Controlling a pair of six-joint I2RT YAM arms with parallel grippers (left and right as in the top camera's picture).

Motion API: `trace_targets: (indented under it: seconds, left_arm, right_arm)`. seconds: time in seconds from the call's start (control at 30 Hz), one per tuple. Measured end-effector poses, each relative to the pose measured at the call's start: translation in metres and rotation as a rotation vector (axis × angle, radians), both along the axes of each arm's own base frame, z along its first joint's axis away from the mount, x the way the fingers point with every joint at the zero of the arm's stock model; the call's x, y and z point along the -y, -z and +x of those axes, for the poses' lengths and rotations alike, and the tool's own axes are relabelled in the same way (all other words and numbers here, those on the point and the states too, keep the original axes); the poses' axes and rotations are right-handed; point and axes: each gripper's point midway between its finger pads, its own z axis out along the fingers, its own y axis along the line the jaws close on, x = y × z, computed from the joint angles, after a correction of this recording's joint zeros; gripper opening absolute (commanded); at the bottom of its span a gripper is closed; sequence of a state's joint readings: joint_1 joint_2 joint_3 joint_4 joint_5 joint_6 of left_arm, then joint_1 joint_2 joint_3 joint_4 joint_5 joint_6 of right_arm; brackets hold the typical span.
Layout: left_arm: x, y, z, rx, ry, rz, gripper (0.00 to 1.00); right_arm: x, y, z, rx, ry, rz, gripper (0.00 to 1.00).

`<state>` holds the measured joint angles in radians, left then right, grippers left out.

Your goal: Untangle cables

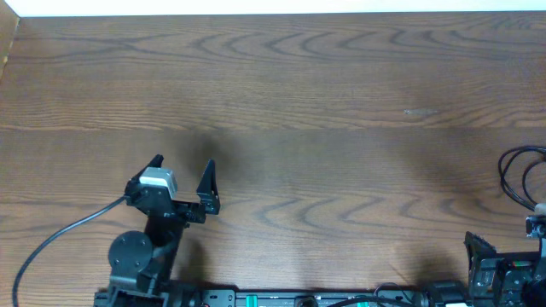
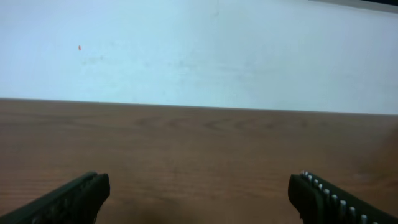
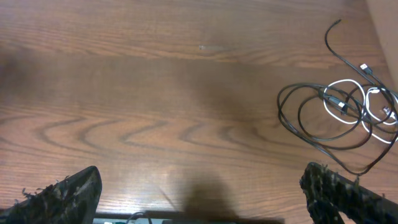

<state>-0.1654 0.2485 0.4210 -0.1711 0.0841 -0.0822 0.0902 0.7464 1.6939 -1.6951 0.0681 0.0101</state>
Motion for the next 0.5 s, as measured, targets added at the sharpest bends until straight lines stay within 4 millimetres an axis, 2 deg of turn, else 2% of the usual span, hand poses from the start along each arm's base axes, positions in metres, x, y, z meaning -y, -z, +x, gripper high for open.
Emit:
trace_targets:
  seconds: [0.33,0.5]
  left_arm:
    - [-0.01,0.041,0.005,-0.003,-0.043,0.0,0.98]
    - [-0.014,0.045,0.005,0.012,-0.062,-0.001,0.98]
  right_arm:
    - [0.0,0.0,0.0,0.0,0.0,0.0,0.99]
    - [0.0,0.0,0.0,0.0,0.0,0.0,0.99]
